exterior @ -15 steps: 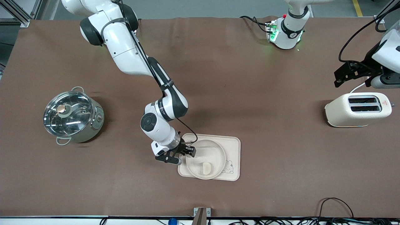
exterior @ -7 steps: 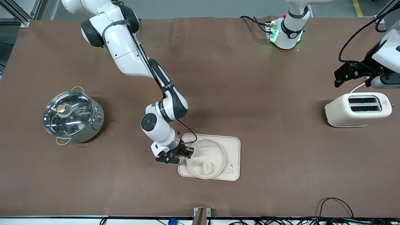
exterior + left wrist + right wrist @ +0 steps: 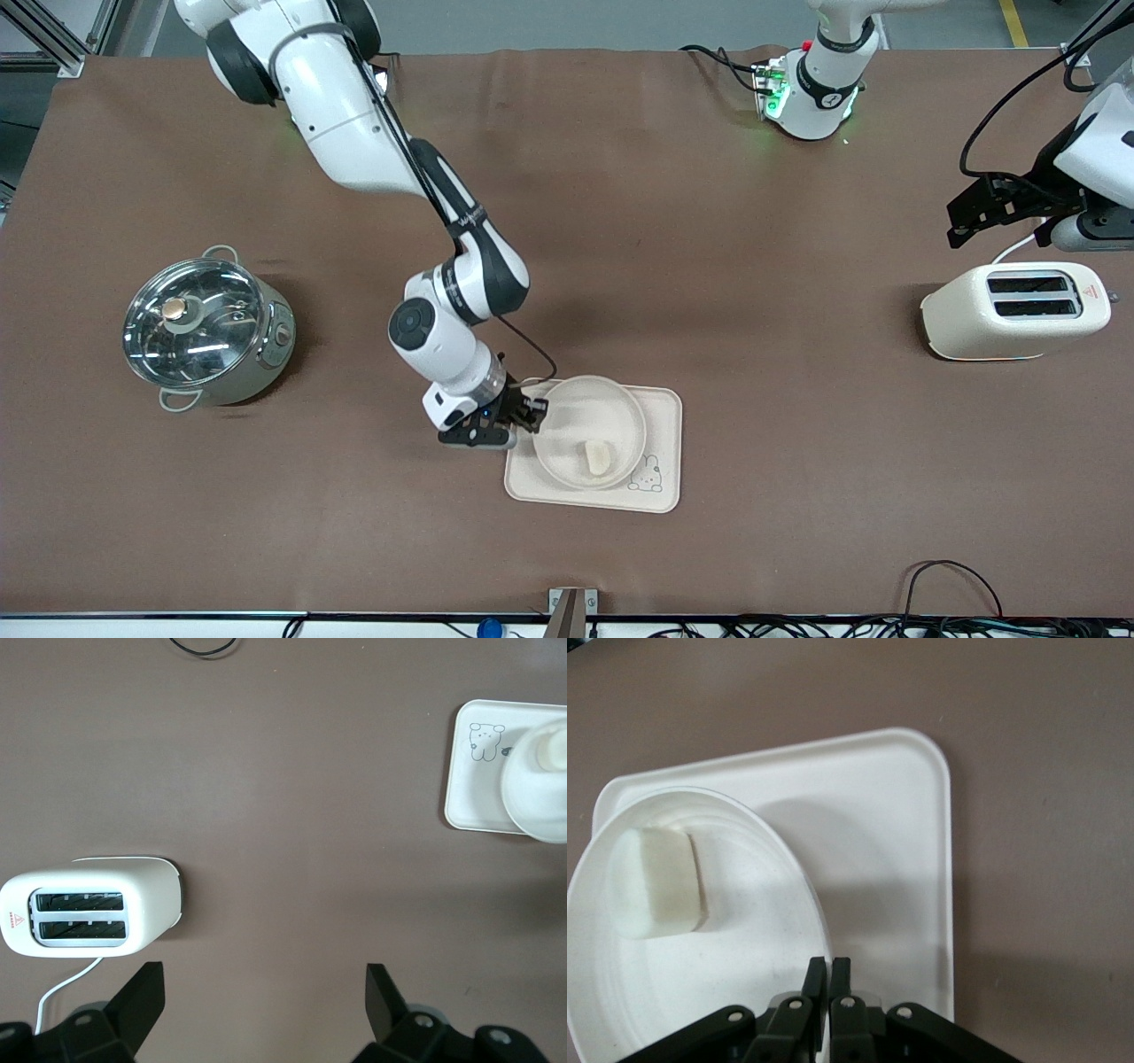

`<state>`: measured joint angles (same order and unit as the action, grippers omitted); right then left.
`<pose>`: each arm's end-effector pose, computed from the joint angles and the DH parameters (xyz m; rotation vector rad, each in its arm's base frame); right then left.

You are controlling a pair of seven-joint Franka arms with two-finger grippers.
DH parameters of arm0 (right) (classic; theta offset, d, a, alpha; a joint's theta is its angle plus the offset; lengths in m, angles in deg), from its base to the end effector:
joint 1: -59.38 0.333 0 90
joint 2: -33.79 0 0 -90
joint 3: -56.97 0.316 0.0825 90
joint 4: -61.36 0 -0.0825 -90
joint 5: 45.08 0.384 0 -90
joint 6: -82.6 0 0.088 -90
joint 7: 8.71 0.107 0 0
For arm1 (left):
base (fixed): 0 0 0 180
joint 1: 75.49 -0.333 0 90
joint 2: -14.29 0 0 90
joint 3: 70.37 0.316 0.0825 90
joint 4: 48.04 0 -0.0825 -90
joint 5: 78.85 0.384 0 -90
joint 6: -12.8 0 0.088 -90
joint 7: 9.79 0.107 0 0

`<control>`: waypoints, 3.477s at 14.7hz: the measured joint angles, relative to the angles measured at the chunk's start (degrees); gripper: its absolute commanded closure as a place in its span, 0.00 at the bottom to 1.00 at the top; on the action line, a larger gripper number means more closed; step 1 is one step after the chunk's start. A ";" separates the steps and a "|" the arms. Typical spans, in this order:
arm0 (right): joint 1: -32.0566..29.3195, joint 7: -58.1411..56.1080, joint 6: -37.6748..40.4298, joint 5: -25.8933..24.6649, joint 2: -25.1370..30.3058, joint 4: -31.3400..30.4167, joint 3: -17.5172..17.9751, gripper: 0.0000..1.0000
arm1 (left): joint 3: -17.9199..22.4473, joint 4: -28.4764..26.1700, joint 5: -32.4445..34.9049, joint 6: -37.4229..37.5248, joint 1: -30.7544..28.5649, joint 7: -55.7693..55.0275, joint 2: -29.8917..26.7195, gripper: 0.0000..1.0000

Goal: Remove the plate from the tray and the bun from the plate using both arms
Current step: 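Lift the plate off the tray and set it beside the tray, then open the right gripper to release the plate rim, then withdraw the right gripper while the left gripper reaches the plate, then lower the left gripper onto the bun and close on it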

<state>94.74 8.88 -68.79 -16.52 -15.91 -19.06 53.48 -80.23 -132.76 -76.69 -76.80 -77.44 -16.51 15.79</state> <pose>0.6463 0.4003 0.2213 -2.7181 0.1567 -0.3037 0.5579 -0.0719 0.6530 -3.1145 0.0299 -0.0983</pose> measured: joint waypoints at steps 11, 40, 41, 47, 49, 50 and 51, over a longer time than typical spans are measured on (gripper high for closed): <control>1.63 -2.96 -7.69 -0.01 18.79 -31.83 7.99 0.98 | 0.00 -0.01 0.00 0.00 0.00 0.00 0.03 0.00; -35.60 -23.85 41.59 -27.90 36.42 -12.46 4.65 0.00 | -13.40 -7.05 10.63 -34.54 21.24 -48.64 32.09 0.00; -36.91 -24.42 42.61 -28.43 36.58 -11.85 4.65 0.00 | -13.37 -6.03 10.64 -37.42 21.67 -50.97 34.79 0.00; -41.21 -27.35 56.22 -30.06 43.22 -7.32 4.70 0.00 | -11.75 -4.02 13.89 -47.12 26.46 -62.06 44.33 0.00; -41.21 -27.35 57.91 -30.51 45.06 -6.95 5.01 0.00 | -11.00 -4.23 14.90 -47.02 27.42 -63.39 44.59 0.00; -41.21 -27.34 58.06 -30.67 45.29 -6.95 5.19 0.00 | -10.80 -4.67 15.25 -46.86 27.45 -63.39 44.59 0.00; -41.20 -27.34 58.24 -30.83 45.26 -6.96 5.29 0.00 | -10.59 -5.26 16.28 -46.70 27.35 -63.39 44.59 0.00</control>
<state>53.53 -18.46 -10.55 -47.35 29.35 -26.01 58.77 -90.82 -138.02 -60.41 -123.50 -50.09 -79.89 60.38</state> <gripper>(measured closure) 0.000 0.000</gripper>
